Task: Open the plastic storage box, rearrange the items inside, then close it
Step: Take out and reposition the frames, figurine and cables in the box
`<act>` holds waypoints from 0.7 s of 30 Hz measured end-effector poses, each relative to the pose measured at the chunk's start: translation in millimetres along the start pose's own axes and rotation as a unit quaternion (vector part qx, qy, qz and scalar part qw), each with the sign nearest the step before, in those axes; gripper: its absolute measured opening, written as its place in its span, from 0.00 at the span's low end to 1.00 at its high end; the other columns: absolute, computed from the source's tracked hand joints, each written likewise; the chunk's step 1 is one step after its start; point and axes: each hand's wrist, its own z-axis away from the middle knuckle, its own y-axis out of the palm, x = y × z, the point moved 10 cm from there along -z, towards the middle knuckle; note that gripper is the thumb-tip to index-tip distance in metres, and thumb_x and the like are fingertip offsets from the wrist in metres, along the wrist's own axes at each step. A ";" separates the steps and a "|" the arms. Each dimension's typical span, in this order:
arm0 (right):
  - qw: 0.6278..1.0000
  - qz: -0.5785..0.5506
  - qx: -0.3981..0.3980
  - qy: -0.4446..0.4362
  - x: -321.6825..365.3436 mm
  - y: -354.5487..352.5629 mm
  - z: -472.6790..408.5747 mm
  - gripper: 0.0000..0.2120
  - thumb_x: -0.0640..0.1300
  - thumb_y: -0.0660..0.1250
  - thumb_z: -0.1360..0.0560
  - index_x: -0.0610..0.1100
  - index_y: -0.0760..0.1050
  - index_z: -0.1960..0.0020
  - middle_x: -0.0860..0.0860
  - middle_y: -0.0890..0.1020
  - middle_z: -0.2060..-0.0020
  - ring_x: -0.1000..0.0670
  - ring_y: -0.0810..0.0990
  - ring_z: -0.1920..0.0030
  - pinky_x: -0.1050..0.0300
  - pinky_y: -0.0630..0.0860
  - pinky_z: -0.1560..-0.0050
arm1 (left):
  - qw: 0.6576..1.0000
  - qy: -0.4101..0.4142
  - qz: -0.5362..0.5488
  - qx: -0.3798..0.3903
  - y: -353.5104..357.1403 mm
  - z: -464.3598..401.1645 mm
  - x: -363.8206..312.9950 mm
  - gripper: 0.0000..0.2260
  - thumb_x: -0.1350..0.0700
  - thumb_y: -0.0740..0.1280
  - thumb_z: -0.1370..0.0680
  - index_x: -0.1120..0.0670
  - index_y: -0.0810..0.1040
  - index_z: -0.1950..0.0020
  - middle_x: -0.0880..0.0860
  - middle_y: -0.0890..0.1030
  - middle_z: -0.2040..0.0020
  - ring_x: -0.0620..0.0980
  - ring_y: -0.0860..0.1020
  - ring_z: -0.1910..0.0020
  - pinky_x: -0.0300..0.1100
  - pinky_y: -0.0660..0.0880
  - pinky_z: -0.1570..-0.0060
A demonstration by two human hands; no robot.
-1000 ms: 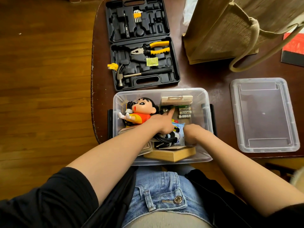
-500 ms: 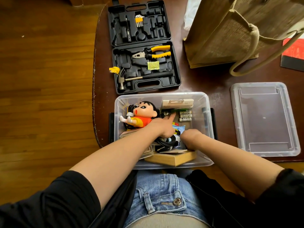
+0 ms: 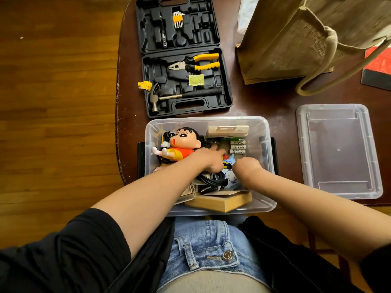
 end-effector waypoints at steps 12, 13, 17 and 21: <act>0.984 -0.121 -0.109 0.072 -42.1 -45.7 2.2 0.11 0.30 0.60 0.26 0.36 0.77 0.47 0.41 0.80 0.49 0.41 0.79 0.48 0.54 0.73 0.59 | 0.999 0.031 -0.029 0.012 -0.4 1.6 -6.4 0.25 0.58 0.55 0.21 0.51 0.57 0.23 0.57 0.60 0.24 0.56 0.63 0.28 0.47 0.66 0.38; 0.982 -0.133 -0.111 0.073 -39.7 -42.2 -0.4 0.11 0.30 0.60 0.26 0.36 0.77 0.47 0.41 0.80 0.49 0.41 0.79 0.49 0.54 0.73 0.59 | 0.999 0.031 -0.029 0.013 -0.2 2.2 -6.1 0.25 0.58 0.55 0.20 0.51 0.56 0.23 0.58 0.59 0.24 0.56 0.62 0.27 0.48 0.65 0.37; 0.971 -0.159 -0.144 0.103 -42.3 -38.2 -8.4 0.11 0.29 0.60 0.26 0.37 0.77 0.49 0.42 0.80 0.50 0.42 0.80 0.51 0.55 0.72 0.61 | 0.999 0.030 -0.027 0.012 -1.2 4.7 -5.6 0.24 0.58 0.54 0.20 0.51 0.56 0.23 0.58 0.56 0.23 0.57 0.61 0.27 0.48 0.64 0.35; 0.966 -0.167 -0.154 0.120 -41.9 -36.8 -13.4 0.11 0.29 0.59 0.26 0.37 0.77 0.50 0.42 0.81 0.51 0.42 0.81 0.53 0.55 0.73 0.62 | 0.999 0.031 -0.029 0.012 -1.0 5.3 -6.4 0.24 0.58 0.54 0.20 0.52 0.55 0.23 0.57 0.58 0.23 0.57 0.62 0.27 0.47 0.65 0.37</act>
